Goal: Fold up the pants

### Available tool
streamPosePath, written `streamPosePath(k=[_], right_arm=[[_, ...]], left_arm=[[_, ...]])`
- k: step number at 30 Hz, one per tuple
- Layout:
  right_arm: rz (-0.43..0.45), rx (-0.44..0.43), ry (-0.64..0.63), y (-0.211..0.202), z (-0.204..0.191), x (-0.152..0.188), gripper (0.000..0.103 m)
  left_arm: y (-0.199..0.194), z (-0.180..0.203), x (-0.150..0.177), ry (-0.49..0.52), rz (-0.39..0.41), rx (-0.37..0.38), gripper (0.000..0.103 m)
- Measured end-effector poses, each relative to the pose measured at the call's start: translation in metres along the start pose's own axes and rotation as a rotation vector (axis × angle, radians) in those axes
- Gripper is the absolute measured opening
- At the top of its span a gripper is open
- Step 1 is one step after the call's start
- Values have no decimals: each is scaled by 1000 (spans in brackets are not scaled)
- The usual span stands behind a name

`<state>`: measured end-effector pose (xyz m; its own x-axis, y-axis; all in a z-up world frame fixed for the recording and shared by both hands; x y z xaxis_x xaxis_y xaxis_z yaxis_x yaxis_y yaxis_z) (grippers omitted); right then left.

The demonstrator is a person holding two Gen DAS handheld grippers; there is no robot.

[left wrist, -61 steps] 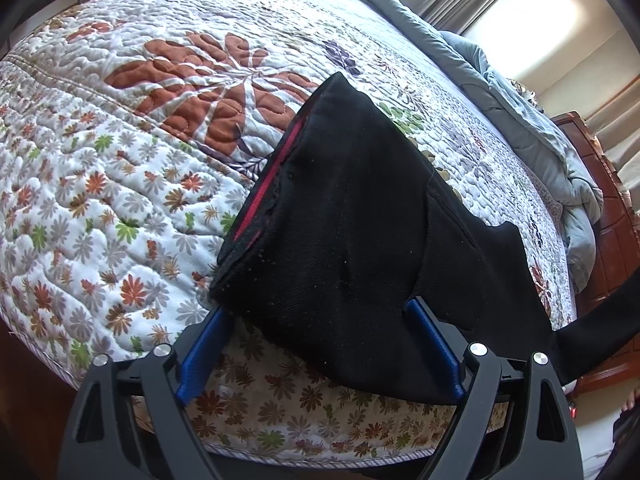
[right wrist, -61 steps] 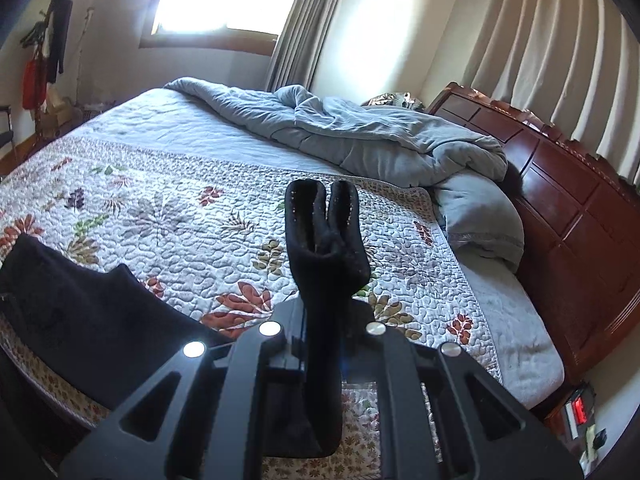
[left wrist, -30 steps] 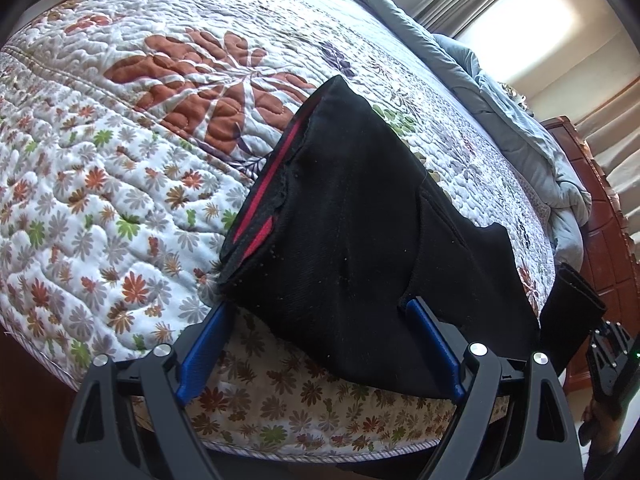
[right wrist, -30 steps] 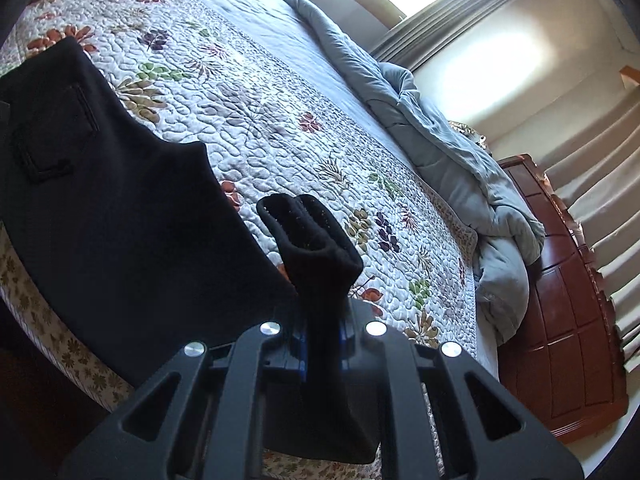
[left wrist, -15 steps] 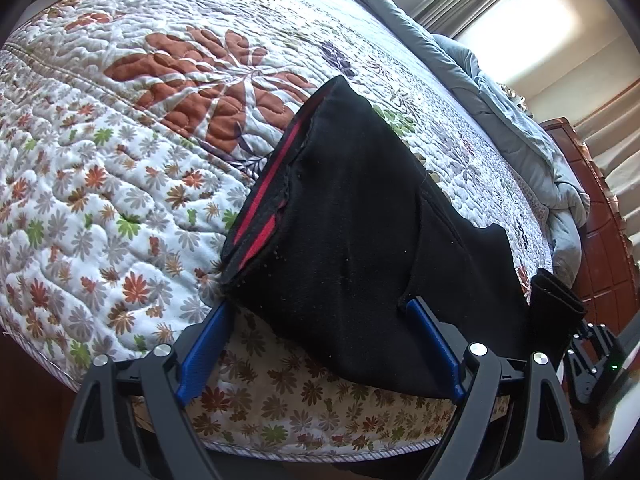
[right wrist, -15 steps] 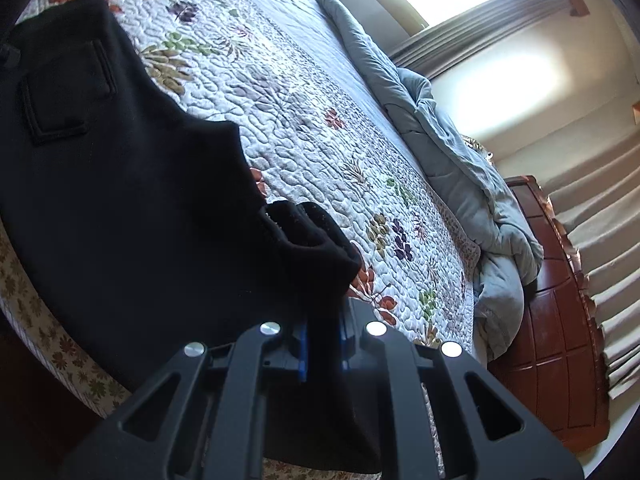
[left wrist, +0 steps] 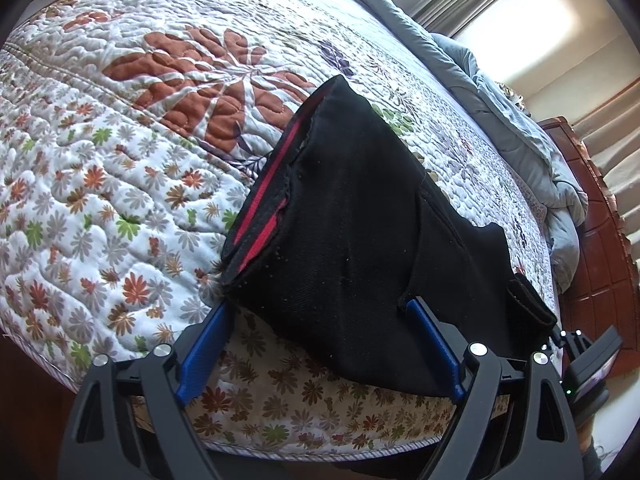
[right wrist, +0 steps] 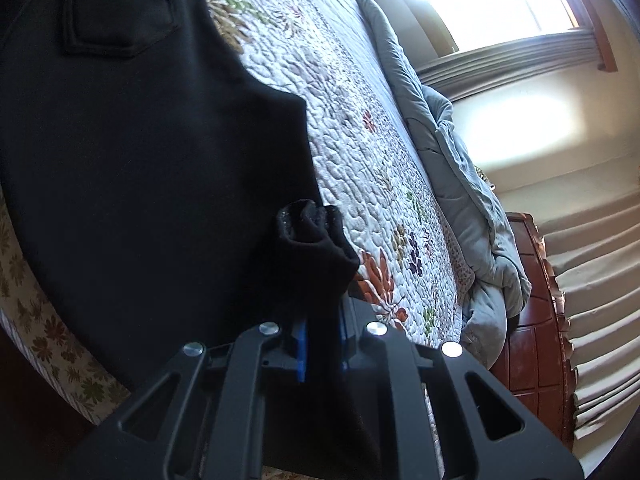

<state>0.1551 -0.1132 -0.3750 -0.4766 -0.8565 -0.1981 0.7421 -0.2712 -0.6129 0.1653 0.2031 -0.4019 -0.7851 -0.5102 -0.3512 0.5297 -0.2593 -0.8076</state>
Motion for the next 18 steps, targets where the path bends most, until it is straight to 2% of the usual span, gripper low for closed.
streamPosePath(k=[5, 9, 14, 18], right_arm=[[-4, -14, -19, 1, -13, 4, 11], [-7, -48, -25, 3, -24, 8, 15], [-5, -105, 1, -1, -33, 12, 11], [21, -111, 12, -7, -33, 10, 11]], left_arm=[[0, 0, 0, 1, -1, 4, 88], [0, 0, 0, 2, -2, 3, 88], [-1, -1, 0, 6, -3, 2, 88], [0, -1, 0, 8, -3, -3, 88]])
Point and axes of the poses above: each gripper's, at about its wrist camera, not at the fingertips, and y roughly the way its jaws point, z to its right, x to its underside, the point moved 10 cm from there along y, roughly the way its jaws point, and after that the axes turned 2 degrees about -x, right-handed, at the moved point
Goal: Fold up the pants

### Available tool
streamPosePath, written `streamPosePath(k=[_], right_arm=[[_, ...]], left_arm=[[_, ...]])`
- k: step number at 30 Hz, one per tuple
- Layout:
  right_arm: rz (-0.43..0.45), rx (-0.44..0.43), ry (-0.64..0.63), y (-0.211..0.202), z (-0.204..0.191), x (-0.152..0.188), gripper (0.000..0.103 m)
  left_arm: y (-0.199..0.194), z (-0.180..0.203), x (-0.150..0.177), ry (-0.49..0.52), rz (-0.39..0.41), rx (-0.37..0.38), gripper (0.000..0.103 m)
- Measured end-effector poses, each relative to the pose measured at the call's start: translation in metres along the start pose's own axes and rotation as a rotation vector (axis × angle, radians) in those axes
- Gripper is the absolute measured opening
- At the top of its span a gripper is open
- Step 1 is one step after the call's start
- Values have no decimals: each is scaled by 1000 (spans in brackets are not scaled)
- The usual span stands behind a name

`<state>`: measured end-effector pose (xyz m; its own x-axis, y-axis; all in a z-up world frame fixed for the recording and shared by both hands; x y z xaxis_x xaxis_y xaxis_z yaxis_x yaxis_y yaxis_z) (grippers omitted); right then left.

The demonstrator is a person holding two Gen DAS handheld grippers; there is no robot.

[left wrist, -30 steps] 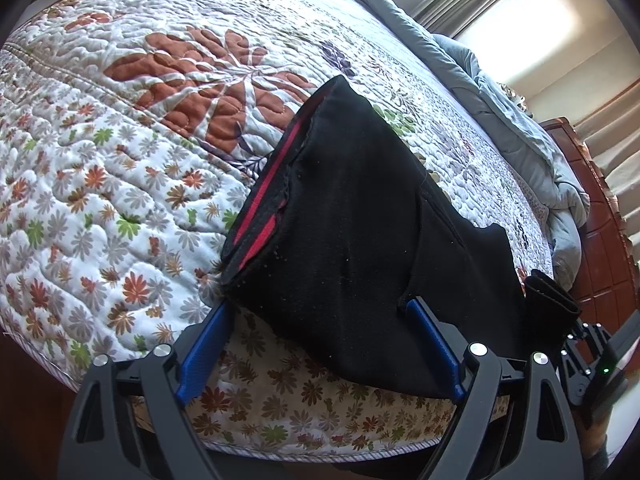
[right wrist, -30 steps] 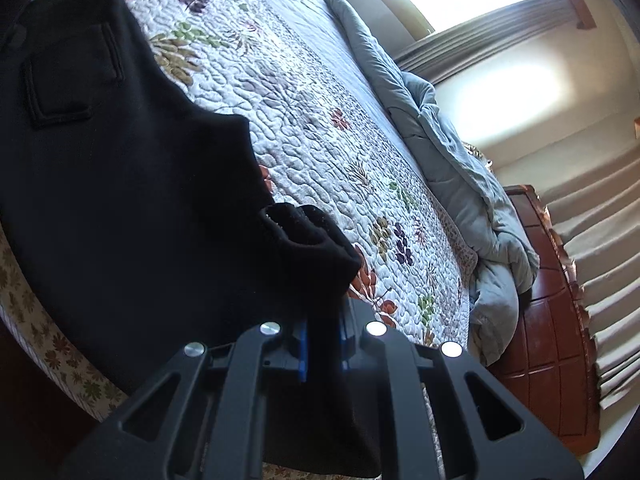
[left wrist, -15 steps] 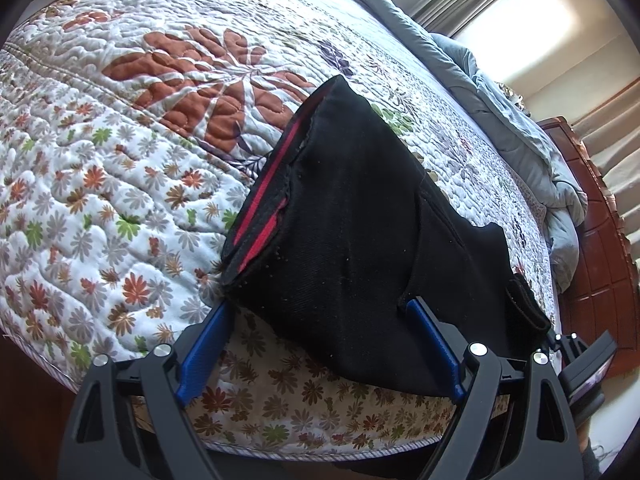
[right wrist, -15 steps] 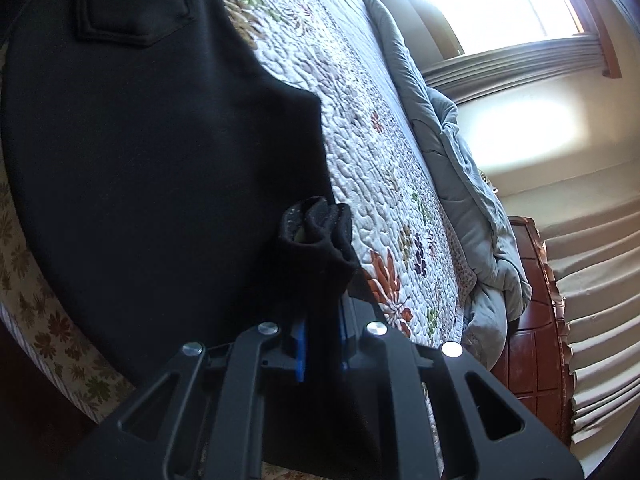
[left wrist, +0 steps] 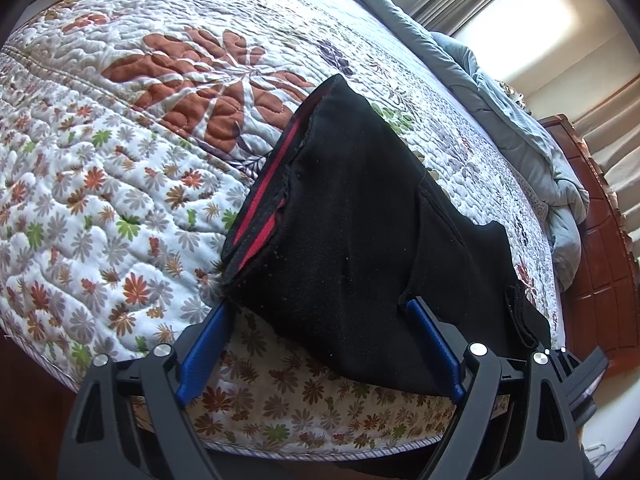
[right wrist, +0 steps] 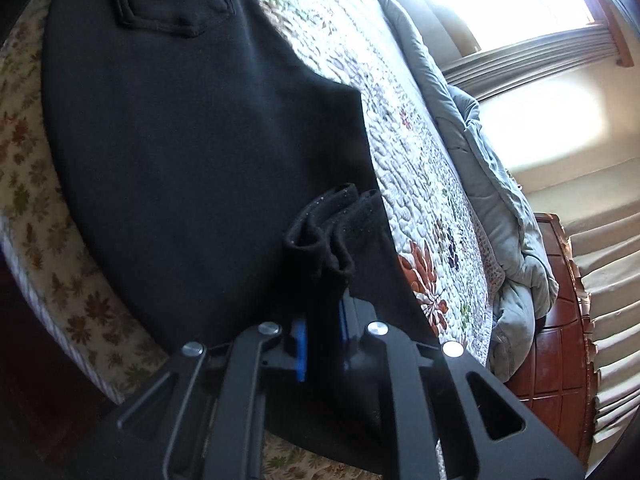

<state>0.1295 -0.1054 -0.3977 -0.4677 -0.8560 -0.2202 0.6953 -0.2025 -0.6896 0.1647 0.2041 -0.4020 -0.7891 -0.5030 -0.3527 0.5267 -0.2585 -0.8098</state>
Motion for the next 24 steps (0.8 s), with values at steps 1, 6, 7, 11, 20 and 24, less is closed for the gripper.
streamPosePath(k=[1, 6, 7, 11, 20, 24], right_arm=[[-3, -4, -4, 0, -2, 0, 11], [-17, -11, -26, 3, -12, 3, 11], [-18, -12, -28, 4, -11, 5, 12], [-19, -12, -38, 6, -14, 5, 15], [29, -275, 123, -40, -7, 5, 47], [25, -478, 224, -63, 7, 7, 52]], left_arm=[[0, 0, 0, 0, 1, -1, 88], [1, 0, 0, 3, -1, -4, 88], [0, 0, 1, 3, 0, -5, 88], [1, 1, 1, 4, -3, -7, 88], [3, 2, 0, 11, -22, -2, 88], [-7, -9, -3, -108, -21, 93, 89]])
Point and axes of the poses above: each gripper's, at about its wrist camera, not at the fingertips, and y roughly the way its jaws point, z to its right, x to its underside, the point moved 10 cm from there along y, roughly the way its jaws point, and after that the axes turned 2 degrees about -x, right-handed, at the moved point
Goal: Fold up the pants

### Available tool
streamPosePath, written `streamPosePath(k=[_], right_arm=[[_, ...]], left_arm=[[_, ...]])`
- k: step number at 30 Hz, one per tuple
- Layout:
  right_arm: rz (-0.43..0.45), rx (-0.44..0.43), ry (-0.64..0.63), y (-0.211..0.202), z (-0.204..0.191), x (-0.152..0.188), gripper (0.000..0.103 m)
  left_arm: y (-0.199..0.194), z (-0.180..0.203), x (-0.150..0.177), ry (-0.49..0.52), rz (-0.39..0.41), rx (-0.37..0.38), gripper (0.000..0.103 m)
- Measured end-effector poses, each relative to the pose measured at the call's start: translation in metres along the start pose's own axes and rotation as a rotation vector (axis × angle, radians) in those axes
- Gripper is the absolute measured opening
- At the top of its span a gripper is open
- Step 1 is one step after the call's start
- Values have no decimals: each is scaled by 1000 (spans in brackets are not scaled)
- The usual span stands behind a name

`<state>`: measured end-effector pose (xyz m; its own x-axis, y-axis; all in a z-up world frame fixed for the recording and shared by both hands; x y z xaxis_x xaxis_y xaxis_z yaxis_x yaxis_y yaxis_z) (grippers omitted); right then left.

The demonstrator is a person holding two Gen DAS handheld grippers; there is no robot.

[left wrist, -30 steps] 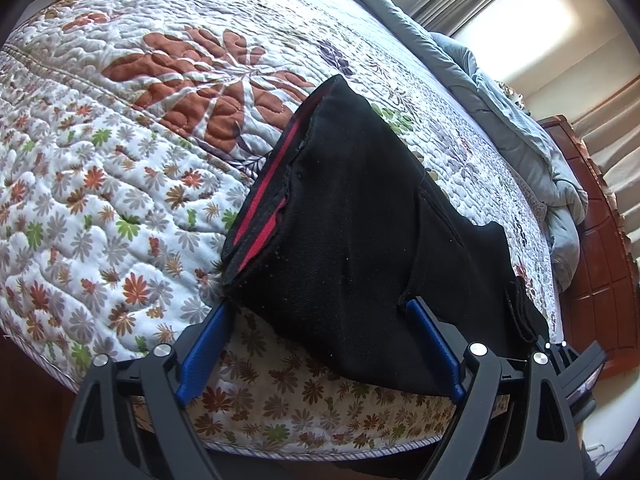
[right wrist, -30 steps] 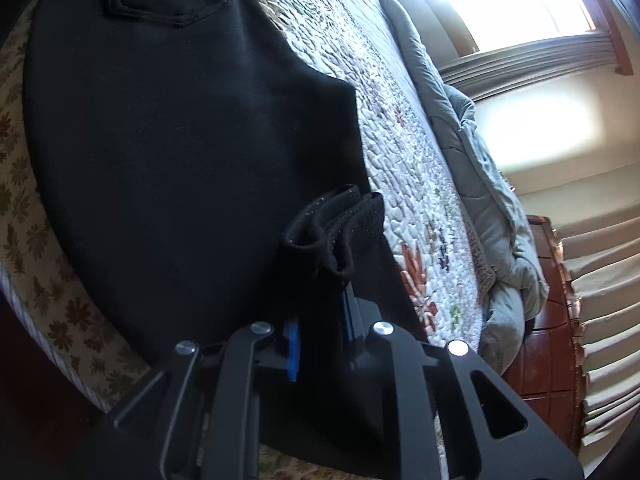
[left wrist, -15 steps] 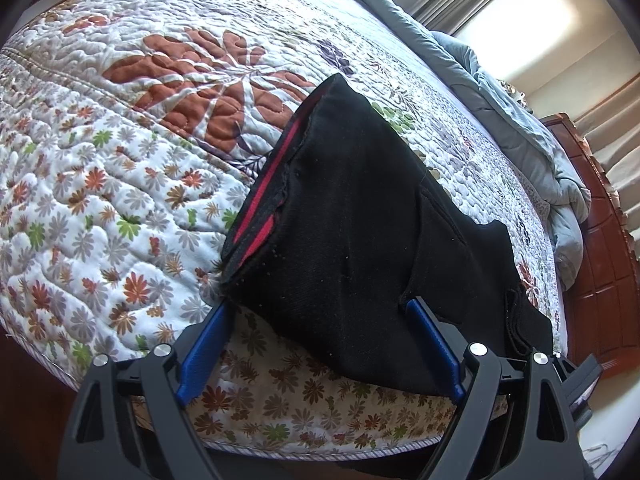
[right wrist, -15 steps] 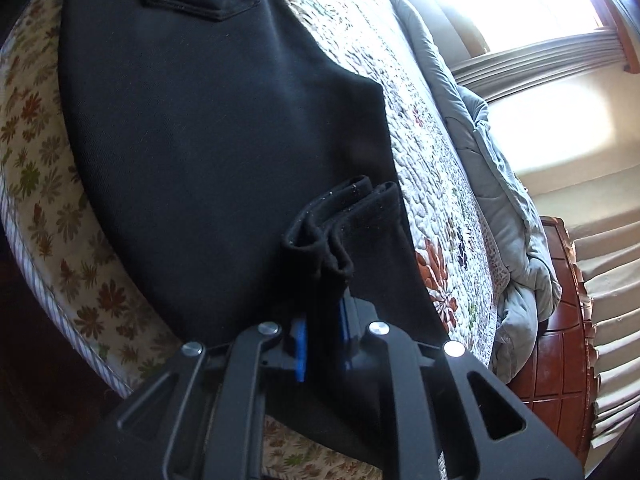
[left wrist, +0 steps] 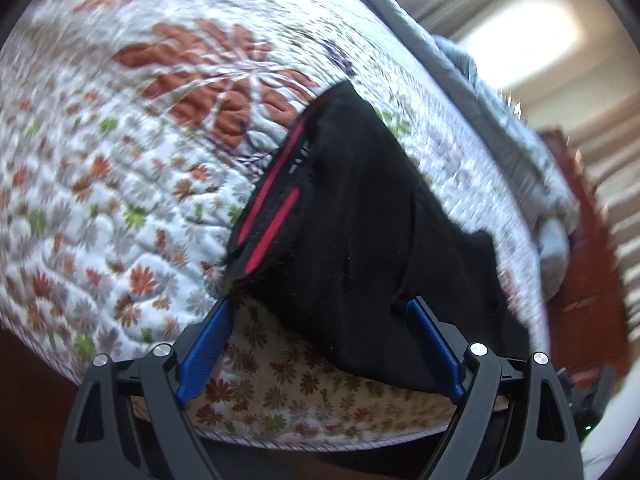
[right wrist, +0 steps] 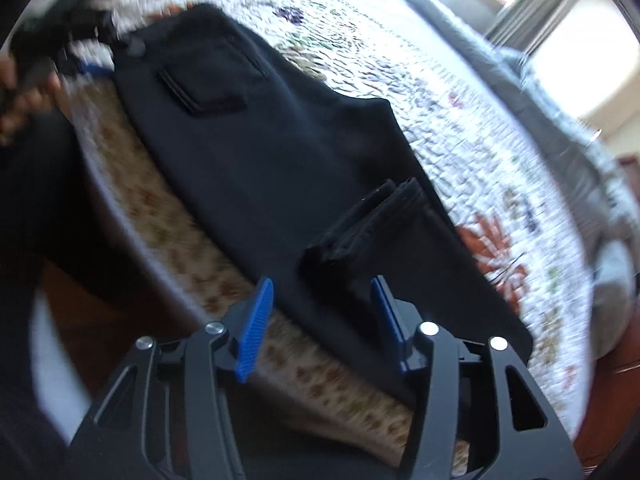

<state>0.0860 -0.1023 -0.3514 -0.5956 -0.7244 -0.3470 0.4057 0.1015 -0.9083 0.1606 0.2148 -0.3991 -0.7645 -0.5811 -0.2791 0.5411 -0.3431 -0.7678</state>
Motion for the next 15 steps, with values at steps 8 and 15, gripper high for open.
streamPosePath(k=[8, 15], right_arm=[[-33, -441, 33, -36, -3, -66, 70], [-82, -692, -56, -35, -27, -193, 83]], left_arm=[[-11, -8, -4, -191, 61, 145, 93], [-8, -3, -6, -255, 103, 235, 93]])
Point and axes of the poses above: each gripper's, at about its wrist camera, not at the fingertips, and y roughly the way its jaws point, z to its right, x to its underside, the point moved 10 cm from there along y, roughly the way its jaws point, and after that the axes turned 2 degrees about -x, right-handed, at the moved point
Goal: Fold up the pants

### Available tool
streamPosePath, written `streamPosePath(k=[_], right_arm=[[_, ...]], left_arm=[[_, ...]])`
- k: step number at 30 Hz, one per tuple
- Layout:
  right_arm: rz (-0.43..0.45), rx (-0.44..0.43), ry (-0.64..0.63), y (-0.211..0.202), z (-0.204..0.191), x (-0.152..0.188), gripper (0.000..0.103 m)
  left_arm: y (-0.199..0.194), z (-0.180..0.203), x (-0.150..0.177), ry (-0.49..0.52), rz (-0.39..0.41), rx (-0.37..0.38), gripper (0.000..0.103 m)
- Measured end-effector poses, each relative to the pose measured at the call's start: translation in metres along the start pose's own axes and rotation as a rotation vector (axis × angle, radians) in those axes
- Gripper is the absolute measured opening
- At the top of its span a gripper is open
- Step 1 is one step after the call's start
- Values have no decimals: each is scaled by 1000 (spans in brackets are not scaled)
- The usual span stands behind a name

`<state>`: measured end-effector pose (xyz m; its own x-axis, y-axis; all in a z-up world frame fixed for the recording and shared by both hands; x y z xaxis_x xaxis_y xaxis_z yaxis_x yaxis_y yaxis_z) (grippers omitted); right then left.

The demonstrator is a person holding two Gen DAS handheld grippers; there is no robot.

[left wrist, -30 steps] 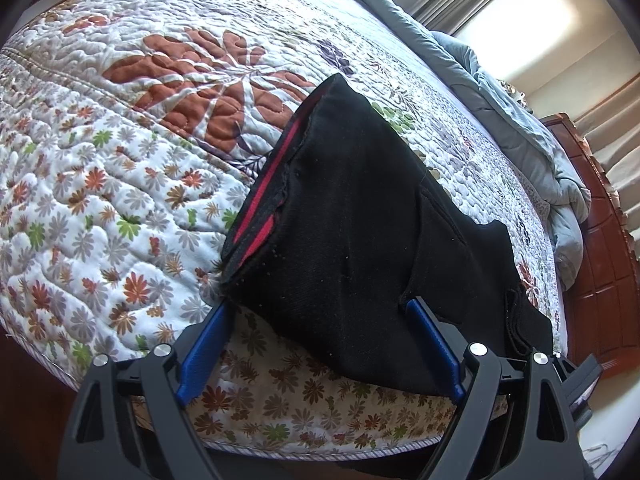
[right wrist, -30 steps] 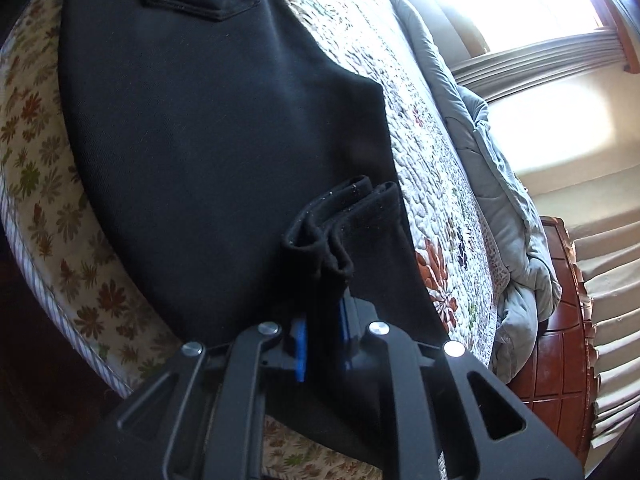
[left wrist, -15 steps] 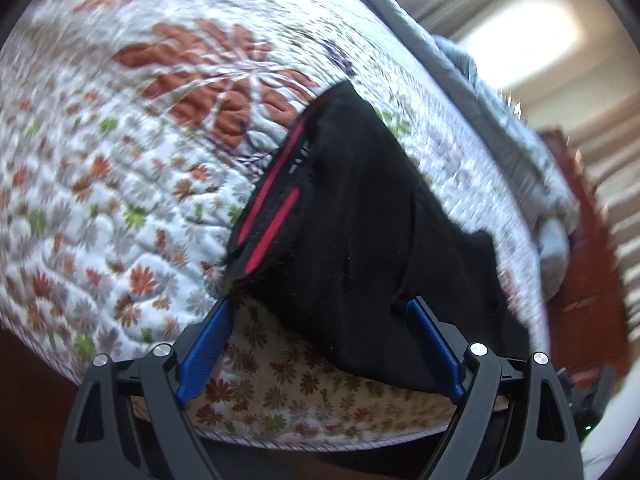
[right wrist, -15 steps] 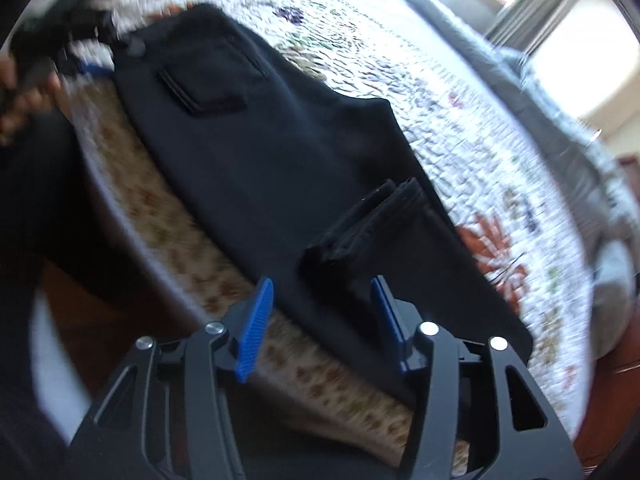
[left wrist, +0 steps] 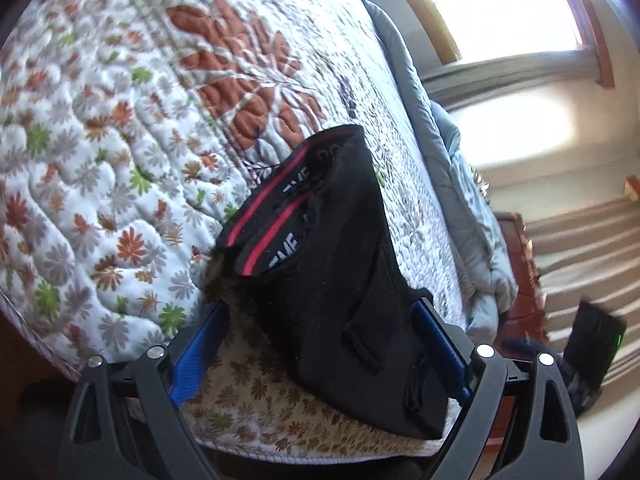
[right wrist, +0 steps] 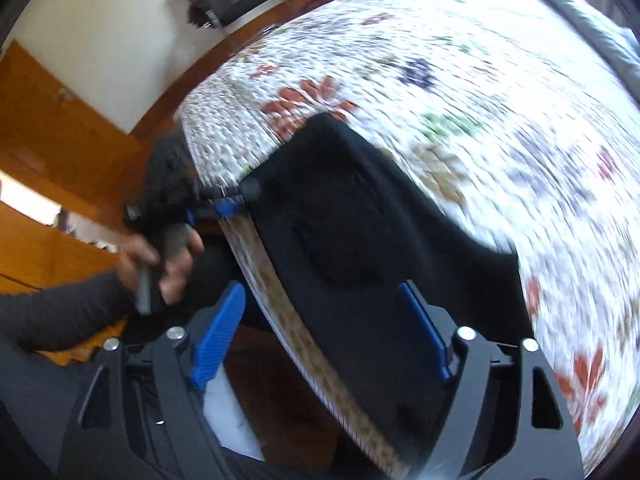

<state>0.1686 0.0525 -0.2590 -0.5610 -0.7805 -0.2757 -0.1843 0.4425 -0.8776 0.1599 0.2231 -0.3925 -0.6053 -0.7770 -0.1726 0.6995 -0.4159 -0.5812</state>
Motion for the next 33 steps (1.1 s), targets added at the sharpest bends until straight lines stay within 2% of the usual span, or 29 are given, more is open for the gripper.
streamPosePath(k=[2, 6, 10, 16, 18, 23, 24, 25, 27, 29, 33], right_arm=[[-40, -6, -28, 10, -2, -26, 83], [-186, -41, -114, 48, 7, -81, 86], [-314, -32, -176, 96, 20, -114, 87], [-508, -46, -302, 169, 28, -127, 88], [-582, -98, -336, 187, 23, -122, 88], [-670, -201, -390, 208, 11, -114, 87], [-681, -211, -393, 211, 9, -114, 76], [-700, -235, -385, 215, 9, -112, 71], [-707, -228, -375, 218, 21, -114, 43], [-700, -256, -341, 212, 29, -121, 35], [-667, -275, -341, 206, 29, -121, 34]], left_arm=[[2, 0, 0, -8, 9, 14, 93], [3, 2, 4, 11, 18, 33, 93], [5, -3, 3, -6, 5, 51, 93], [10, -5, 2, -3, -20, 63, 96], [10, -5, 3, 5, -17, 64, 97], [5, -9, 0, -26, -13, 98, 97], [5, -10, 0, -30, -12, 101, 97], [4, -11, 0, -31, -12, 102, 97], [3, -13, -1, -33, -14, 104, 97], [2, -13, -1, -34, -17, 104, 97], [-1, -14, -4, -35, -3, 88, 97]])
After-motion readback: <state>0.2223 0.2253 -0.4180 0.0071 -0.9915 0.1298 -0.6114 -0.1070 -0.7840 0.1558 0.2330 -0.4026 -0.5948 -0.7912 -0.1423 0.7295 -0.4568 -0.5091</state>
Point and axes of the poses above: each gripper's, at about its wrist camera, not at the fingertips, and y roughly the way its jaws point, z to its right, x to its underside, the point moved 10 cm from there along y, roughly the way its jaws point, and after that the axes turned 2 degrees about -x, right-handed, at the moved point
